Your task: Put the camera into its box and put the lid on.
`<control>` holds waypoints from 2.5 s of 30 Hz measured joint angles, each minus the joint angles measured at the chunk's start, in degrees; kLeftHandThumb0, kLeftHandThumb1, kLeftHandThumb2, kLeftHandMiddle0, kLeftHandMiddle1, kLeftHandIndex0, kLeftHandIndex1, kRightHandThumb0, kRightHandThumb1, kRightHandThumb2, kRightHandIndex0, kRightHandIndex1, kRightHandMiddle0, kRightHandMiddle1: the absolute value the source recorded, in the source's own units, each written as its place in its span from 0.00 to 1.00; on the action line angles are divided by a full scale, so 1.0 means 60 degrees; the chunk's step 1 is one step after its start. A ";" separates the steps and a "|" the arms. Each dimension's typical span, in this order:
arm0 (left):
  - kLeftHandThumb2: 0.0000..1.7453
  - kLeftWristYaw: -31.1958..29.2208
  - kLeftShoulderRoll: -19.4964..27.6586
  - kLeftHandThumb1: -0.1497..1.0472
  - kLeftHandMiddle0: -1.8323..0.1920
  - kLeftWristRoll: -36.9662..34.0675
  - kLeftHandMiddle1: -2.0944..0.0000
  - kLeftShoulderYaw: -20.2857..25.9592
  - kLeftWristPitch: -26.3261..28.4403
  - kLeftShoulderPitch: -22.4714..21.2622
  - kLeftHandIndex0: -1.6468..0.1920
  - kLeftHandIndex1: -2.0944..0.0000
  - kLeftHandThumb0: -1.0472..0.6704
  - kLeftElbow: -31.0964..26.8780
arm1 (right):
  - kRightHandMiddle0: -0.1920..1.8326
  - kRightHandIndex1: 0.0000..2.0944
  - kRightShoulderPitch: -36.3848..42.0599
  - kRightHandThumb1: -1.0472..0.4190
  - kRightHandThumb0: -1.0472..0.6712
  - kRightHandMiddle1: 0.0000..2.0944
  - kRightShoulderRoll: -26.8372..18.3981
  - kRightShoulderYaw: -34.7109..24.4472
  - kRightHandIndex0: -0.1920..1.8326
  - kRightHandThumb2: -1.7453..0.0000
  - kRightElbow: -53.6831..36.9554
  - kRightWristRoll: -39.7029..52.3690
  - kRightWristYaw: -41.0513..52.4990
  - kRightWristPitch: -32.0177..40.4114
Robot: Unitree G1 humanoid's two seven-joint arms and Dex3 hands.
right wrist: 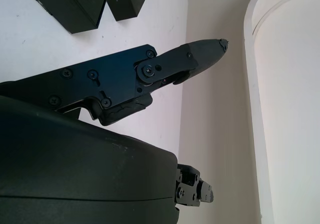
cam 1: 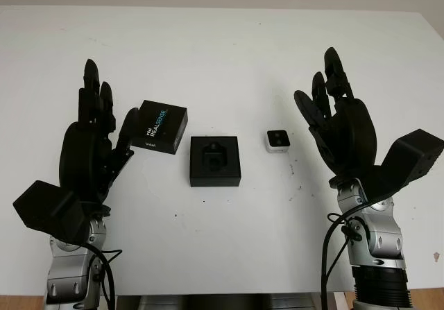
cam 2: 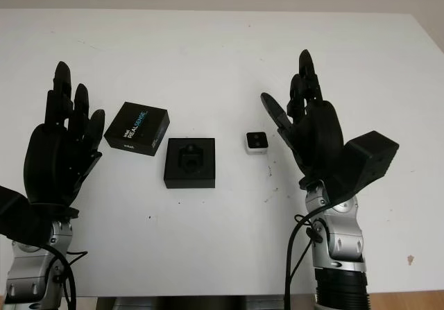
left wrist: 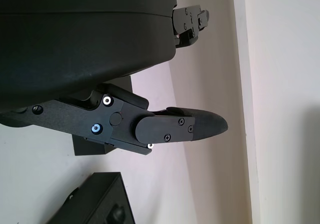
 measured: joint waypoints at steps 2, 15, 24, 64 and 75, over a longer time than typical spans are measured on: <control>0.21 0.0002 -0.0011 1.00 0.97 -0.0019 0.98 -0.0021 0.0007 -0.0001 0.99 0.98 0.27 -0.0014 | 0.02 0.00 0.0000 0.05 0.20 0.03 -0.0001 0.0001 0.00 0.97 0.0000 -0.0001 0.0000 0.0017; 0.21 0.0057 -0.0061 1.00 0.97 0.0054 0.97 -0.0079 0.0012 -0.0066 0.99 0.97 0.27 0.0048 | 0.03 0.01 -0.0021 0.05 0.19 0.03 -0.0049 0.0003 0.01 0.97 0.0087 -0.0096 0.0193 -0.0077; 0.22 0.0041 -0.0061 1.00 0.97 0.0036 0.97 -0.0077 -0.0037 -0.0070 0.99 0.97 0.28 0.0084 | 0.19 0.08 -0.0296 0.10 0.26 0.09 -0.1078 -0.0061 0.15 0.98 0.0504 -0.1229 0.0479 -0.0930; 0.20 -0.0089 -0.0034 1.00 0.97 0.0026 0.97 -0.0025 -0.0112 -0.0250 0.99 0.97 0.27 0.0187 | 0.37 0.02 -0.2258 0.17 0.23 0.09 -0.3979 0.1485 0.11 0.97 0.5882 -0.4599 0.1386 -0.3975; 0.21 -0.0065 -0.0022 1.00 0.97 0.0039 0.97 -0.0026 -0.0098 -0.0251 0.99 0.97 0.27 0.0187 | 0.38 0.01 -0.2337 0.17 0.22 0.08 -0.4100 0.1572 0.06 0.97 0.6857 -0.3984 0.2495 -0.4864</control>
